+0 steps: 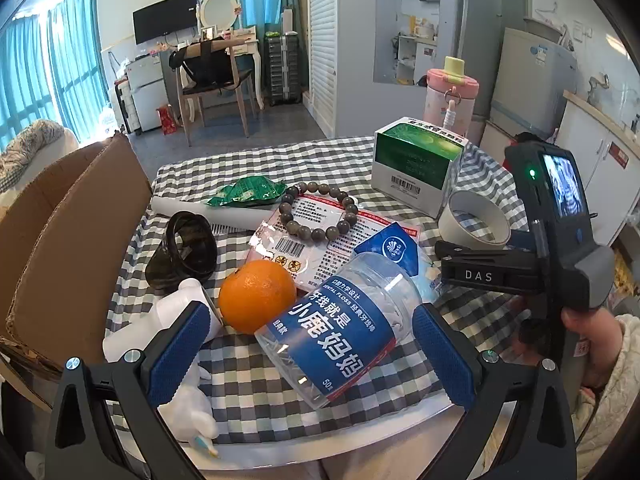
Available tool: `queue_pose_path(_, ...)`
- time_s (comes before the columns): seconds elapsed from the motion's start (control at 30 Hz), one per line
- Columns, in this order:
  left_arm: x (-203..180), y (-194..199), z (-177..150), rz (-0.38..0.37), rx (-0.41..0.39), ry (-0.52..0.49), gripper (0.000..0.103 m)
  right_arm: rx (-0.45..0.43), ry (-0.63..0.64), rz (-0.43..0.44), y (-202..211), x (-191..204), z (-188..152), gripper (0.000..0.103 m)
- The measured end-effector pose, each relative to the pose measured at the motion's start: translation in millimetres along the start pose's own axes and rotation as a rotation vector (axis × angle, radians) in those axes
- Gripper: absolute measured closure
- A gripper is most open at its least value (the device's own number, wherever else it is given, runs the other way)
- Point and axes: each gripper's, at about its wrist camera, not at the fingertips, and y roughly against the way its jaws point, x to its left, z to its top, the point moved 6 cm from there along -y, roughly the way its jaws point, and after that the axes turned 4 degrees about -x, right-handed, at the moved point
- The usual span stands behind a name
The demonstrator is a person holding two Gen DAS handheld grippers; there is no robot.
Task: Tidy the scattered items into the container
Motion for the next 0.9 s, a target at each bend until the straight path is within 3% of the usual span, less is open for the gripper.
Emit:
queue_pose_path(0.13,-2.9,-3.0,-2.4,-0.004,0.012,-0.012,0.0,-0.006,0.001,0.009,-1.2,-1.4,3.8,0.001)
queue_pose_path(0.2,-2.6,-3.8,-1.9,-0.002,0.011,-0.011,0.0,-0.032,0.005,0.005,2.3,-0.9,7.0,0.019)
queue_pose_path(0.4,-2.7,-6.6,-1.1,0.007,0.005,-0.014,0.0,-0.07,0.028,0.021,15.5,3.6,8.0,0.02)
queue_pose_path(0.5,-5.1,-7.1,-0.6,-0.007,-0.005,-0.018,0.0,-0.113,0.028,0.005,27.8,1.1,12.2,0.02)
queue_pose_path(0.77,-25.5,-28.7,-1.7,-0.052,0.012,-0.075,0.0,-0.14,-0.01,0.061,39.8,-7.5,17.1,0.02)
queue_pose_path(0.9,-32.9,-37.5,-3.4,0.003,-0.011,-0.15,0.0,-0.144,-0.013,0.075,40.7,-10.1,17.6,0.02)
